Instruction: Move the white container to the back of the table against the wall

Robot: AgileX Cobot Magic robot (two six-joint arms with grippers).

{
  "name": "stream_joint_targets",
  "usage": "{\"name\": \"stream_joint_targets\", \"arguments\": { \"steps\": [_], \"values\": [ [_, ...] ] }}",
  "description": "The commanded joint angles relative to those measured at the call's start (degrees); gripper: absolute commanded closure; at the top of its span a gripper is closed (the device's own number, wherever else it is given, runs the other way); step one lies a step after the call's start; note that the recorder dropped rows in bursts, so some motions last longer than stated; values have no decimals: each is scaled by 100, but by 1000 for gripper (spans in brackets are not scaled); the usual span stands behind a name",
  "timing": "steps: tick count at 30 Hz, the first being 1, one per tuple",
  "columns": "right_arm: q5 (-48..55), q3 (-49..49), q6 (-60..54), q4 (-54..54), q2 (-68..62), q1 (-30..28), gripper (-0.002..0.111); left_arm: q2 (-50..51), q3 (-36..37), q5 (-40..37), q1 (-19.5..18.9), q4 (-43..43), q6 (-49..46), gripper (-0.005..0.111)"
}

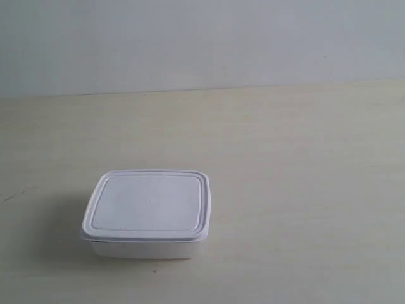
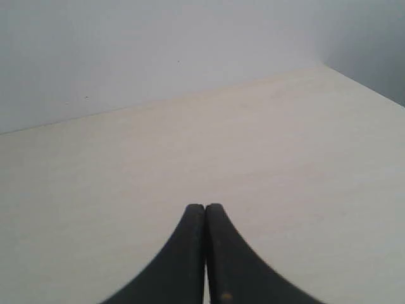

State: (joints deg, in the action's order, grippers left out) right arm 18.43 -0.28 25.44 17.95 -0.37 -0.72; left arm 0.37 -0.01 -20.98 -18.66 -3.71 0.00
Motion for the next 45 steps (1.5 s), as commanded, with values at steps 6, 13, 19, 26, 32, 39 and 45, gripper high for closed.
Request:
{"name": "stream_joint_targets", "arguments": {
  "steps": [6, 13, 19, 26, 32, 39, 45],
  "values": [
    [-59, 28, -24, -1, 37, 10, 108, -37, 1, 15, 38, -16, 0, 107],
    [-188, 28, -23, 13, 37, 10, 108, -37, 1, 15, 38, -78, -38, 107],
    [-966, 28, 195, -21, 37, 10, 108, -37, 1, 1039, 38, 21, 200, 107],
    [-2014, 28, 329, -32, 37, 10, 108, -37, 1, 3323, 38, 17, 1604, 107],
    [-3056, 28, 329, -159, 37, 10, 108, -37, 1, 3897, 78, -20, 2759, 107],
    [-4074, 28, 2739, -453, 37, 10, 108, 246, 1, 4144, 619, -20, 3060, 107],
    [-4083, 28, 3936, -180, 37, 10, 108, 517, 1, 4727, 1088, -49, 5083, 107]
  ]
}}
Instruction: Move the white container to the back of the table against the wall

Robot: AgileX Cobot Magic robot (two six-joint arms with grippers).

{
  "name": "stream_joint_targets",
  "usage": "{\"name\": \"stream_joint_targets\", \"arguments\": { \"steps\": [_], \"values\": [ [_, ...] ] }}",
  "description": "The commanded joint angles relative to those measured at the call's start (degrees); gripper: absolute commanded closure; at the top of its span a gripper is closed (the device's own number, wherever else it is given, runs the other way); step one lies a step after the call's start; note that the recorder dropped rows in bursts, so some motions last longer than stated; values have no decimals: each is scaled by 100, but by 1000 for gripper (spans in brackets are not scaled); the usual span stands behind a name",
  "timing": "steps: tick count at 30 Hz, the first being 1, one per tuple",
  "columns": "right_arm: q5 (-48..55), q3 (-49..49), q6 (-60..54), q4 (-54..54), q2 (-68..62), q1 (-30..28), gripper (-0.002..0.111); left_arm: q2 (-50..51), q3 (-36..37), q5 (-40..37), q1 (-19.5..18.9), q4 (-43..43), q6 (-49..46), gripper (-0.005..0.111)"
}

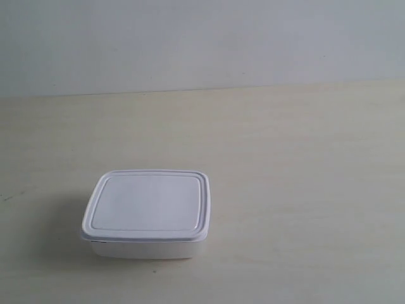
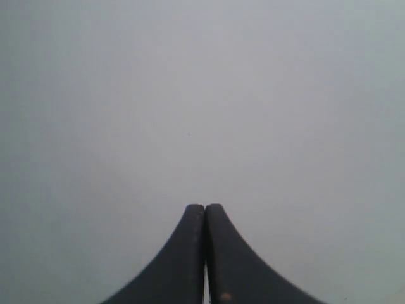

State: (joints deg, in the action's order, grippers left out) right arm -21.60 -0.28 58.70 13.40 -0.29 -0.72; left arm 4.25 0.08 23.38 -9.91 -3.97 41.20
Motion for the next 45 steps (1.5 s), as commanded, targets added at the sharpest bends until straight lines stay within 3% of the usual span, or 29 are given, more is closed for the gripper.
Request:
{"name": "stream_joint_targets", "arguments": {
  "steps": [1, 6, 9, 11, 17, 20, 22, 27, 36, 45],
  "values": [
    [-233, 28, 1041, 755, 29, 10, 108, 157, -8, 296, 275, -23, 1037, 107],
    [-1410, 28, 1859, 2528, 29, 10, 108, 179, -8, 720, 397, -33, 1637, 107],
    [-1139, -259, 2714, 3309, 29, 10, 108, 179, -8, 928, 397, -89, 2648, 107],
    [-818, -529, 3545, 4178, 29, 10, 108, 179, -18, 983, 397, -599, 3127, 107],
    [-771, -1649, 5813, 7145, -397, 10, 108, 179, -1425, 957, 397, -4903, 5762, 107],
    [-981, -2095, 6318, 8058, -896, 10, 108, 208, -2267, 935, 397, -6936, 7444, 107],
    [-1257, -2309, 6318, 8217, -1239, 10, 108, 342, -2724, 979, 472, -7813, 8048, 107],
    [-1924, -2778, 6318, 8506, -2211, 269, 108, 1079, -3349, 1330, 902, -8251, 8048, 107],
    [-1927, -3112, 5847, 8655, -3624, 1403, 108, 2818, -3511, 1120, 2313, -9598, 8048, 107],
    [-1858, -3133, 5062, 8655, -4799, 1944, 108, 4272, -3511, 839, 3645, -9598, 8000, 107]
  ]
}}
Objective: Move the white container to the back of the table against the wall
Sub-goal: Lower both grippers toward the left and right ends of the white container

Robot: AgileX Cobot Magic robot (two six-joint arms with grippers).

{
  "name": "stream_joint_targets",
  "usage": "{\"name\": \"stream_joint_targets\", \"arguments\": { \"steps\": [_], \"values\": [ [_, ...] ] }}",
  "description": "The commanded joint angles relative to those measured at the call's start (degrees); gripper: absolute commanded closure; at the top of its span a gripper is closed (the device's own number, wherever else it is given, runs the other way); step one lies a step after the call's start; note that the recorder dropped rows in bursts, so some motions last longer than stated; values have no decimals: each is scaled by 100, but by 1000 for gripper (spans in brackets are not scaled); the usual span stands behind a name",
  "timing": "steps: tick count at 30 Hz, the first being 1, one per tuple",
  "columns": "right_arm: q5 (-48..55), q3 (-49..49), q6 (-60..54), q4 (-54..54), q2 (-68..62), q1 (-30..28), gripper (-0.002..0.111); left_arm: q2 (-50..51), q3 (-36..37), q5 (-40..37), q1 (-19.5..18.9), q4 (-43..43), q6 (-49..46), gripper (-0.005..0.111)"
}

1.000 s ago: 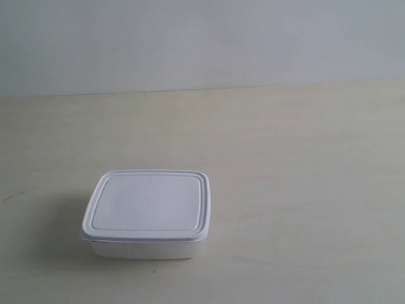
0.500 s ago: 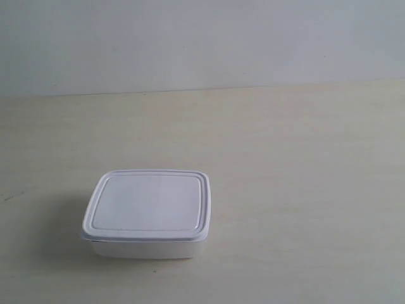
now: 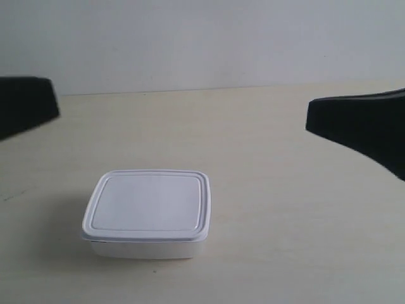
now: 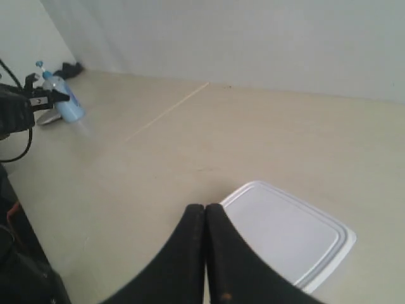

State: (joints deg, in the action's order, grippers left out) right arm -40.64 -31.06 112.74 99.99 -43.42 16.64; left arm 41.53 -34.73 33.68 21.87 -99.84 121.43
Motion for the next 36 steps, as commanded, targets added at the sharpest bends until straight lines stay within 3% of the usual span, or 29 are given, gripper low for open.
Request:
{"name": "stream_joint_targets", "arguments": {
  "steps": [1, 6, 12, 23, 26, 36],
  "values": [
    [35, -69, -343, -4, -625, 262, 108, 717, -31, -201, 585, -10, -124, 107],
    [-18, -79, -383, -4, -1393, 339, 108, 1324, -8, -214, 1026, -10, -396, 107],
    [-18, -82, -540, -4, -1856, 339, 108, 1523, 128, -605, 1146, -10, -751, 107],
    [1029, -82, -841, -4, -1969, 339, 108, 1523, 1028, -3763, 1136, -10, -1794, 107],
    [1109, -82, -854, -4, -2261, 339, 108, 1666, 1049, -3946, 1136, -10, -1942, 107],
    [595, -92, -410, -4, -3328, 339, 108, 2841, 1075, -3273, 1136, 145, -1908, 107]
  ]
}}
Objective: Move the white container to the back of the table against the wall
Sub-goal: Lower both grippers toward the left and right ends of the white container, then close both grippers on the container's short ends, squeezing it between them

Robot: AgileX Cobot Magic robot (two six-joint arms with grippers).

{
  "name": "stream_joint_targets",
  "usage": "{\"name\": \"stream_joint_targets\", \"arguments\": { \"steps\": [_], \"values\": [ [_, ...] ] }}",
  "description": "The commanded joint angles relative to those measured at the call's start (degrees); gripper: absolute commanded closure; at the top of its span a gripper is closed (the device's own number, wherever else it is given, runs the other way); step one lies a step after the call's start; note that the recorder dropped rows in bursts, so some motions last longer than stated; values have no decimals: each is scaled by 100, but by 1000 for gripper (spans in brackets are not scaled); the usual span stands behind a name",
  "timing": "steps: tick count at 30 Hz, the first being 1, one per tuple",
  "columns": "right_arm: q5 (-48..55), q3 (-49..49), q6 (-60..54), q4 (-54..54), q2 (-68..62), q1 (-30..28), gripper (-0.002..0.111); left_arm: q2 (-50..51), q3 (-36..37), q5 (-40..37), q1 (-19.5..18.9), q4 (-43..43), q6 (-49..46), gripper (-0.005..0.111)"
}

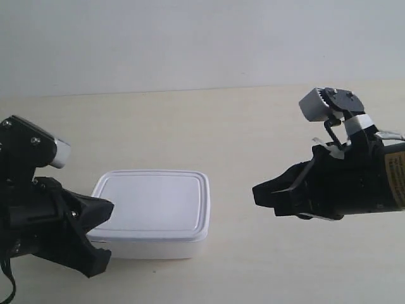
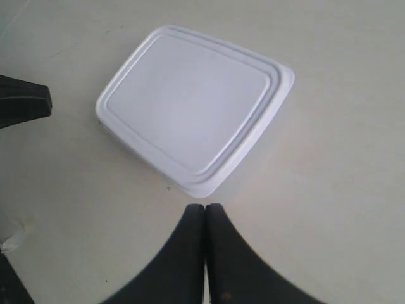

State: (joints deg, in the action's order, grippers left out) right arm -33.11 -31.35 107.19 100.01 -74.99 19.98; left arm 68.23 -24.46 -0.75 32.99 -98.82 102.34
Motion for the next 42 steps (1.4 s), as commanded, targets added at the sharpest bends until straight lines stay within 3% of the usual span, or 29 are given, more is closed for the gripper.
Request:
{"name": "stream_joint_targets", "arguments": {
  "steps": [1, 11, 22, 42],
  "values": [
    [-174, -62, 229, -6, -202, 21, 108, 182, 67, 224, 24, 43, 1, 107],
    [559, -62, -231, -6, -606, 1114, 108, 326, 364, 224, 24, 43, 1, 107],
    [1315, -90, -231, -6, -1310, 1918, 108, 707, 429, 266, 24, -104, 1, 107],
    [1415, -1050, -231, -6, -2617, 2073, 108, 1767, 160, -645, 24, -104, -23, 107]
  ]
}}
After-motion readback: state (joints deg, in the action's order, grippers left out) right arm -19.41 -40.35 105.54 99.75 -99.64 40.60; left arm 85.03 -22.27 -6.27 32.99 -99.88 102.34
